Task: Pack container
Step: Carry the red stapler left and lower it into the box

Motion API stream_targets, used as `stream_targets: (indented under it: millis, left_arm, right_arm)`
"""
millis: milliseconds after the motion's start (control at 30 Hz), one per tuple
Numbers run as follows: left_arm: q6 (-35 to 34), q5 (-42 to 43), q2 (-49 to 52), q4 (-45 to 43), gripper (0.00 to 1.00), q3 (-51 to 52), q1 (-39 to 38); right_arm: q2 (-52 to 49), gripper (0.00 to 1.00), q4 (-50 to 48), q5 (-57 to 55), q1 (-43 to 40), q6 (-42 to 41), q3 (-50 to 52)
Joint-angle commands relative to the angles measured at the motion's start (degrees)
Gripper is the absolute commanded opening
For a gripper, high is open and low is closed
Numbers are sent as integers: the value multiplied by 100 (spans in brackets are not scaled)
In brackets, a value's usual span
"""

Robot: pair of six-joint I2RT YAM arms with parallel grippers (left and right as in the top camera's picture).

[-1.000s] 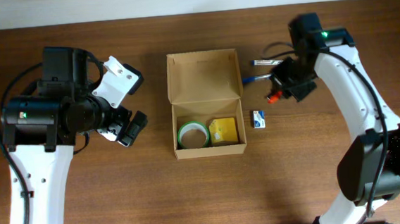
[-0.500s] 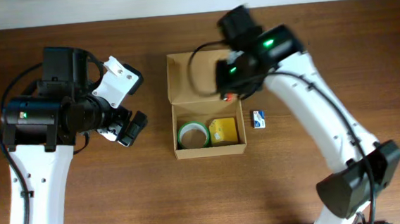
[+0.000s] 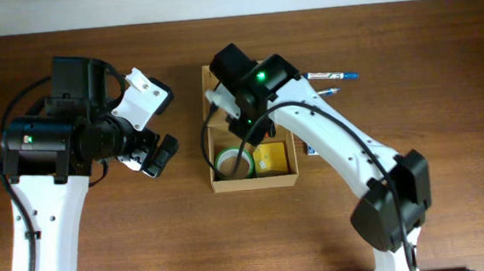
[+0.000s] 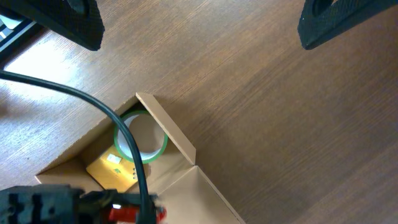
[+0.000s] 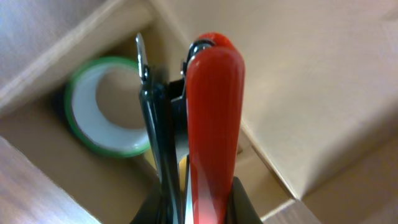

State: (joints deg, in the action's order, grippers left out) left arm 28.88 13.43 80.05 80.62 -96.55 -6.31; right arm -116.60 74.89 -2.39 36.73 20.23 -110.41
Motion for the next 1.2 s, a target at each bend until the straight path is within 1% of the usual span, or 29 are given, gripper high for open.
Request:
stream_targets:
  millis: [0,133,200,433,533,900,933,1000,1067,1133,1167]
  left_arm:
    - [74,22,-26,0,100,-83,9]
    - [74,22,-26,0,99,-83,9]
    - [74,22,-26,0,100,-83,9]
    - [74,22,-26,0,100,-83,9]
    - [74,22,-26,0,100,-83,9]
    - [74,22,-26,0,100,-83,9]
    - [72,22,-26,-2,100,-83,9]
    - [74,22,-26,0,100,-83,9]
    - [74,22,-26,-2,100,-83,9]
    - [74,22,-26,0,100,-83,9]
    - [74,22,-26,0,100,-83,9]
  right_arm:
    - [-192,4,197,-70,-2,1346,26]
    - [-428,4,205,-70,-4,1906,26]
    - [-542,4,101,-70,-2,2052,26]
    - [-857,4,-507,-98,-4,2055,26]
    - [-975,4,-673,-120,-4,2199,26]
    - [-1128,4,-833,-133,-4,2201,26]
    - [-1128,5,-833,-136,-4,2201,26]
    - [-1128,16,-831,-133,-4,2199,26]
    - [-1128,21,-828,-133,-4,2197,26]
    - [-1128,28,-807,-136,-2,2194,26]
    - [-1128,30,-800,-133,-2,2192,26]
